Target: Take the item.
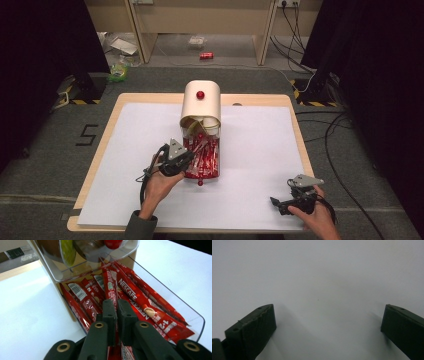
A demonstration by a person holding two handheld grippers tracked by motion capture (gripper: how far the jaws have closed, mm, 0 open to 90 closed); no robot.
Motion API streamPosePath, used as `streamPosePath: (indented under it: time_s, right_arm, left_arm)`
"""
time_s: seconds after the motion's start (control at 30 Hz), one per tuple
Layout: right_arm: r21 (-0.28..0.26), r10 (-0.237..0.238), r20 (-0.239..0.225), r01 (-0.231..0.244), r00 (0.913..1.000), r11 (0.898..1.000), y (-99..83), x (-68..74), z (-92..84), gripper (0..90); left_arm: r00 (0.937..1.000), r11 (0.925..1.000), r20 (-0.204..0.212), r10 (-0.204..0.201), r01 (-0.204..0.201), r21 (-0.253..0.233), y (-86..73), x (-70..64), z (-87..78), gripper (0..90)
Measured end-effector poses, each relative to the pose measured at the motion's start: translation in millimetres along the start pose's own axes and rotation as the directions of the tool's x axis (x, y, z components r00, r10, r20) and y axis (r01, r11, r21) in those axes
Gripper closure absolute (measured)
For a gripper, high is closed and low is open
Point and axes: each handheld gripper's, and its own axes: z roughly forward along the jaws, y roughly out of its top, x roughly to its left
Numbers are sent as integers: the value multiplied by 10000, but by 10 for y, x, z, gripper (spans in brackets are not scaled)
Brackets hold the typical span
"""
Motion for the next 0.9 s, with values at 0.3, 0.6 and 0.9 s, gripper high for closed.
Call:
streamPosePath:
  time_s: [0.3,0.6,0.9]
  right_arm:
    - [3,-2,3,2,10000,10000,0,0,0,3]
    - [1,-2,3,2,10000,10000,0,0,0,3]
    - [2,0,0,0,10000,10000,0,0,0,3]
  left_arm:
    - [9994,9990,-166,310,-304,326,-75,13,-25,832]
    - [9980,9969,-304,547,-528,583,-131,-36,62,789]
    - [9971,9956,-131,753,-744,577,-105,-52,-30,818]
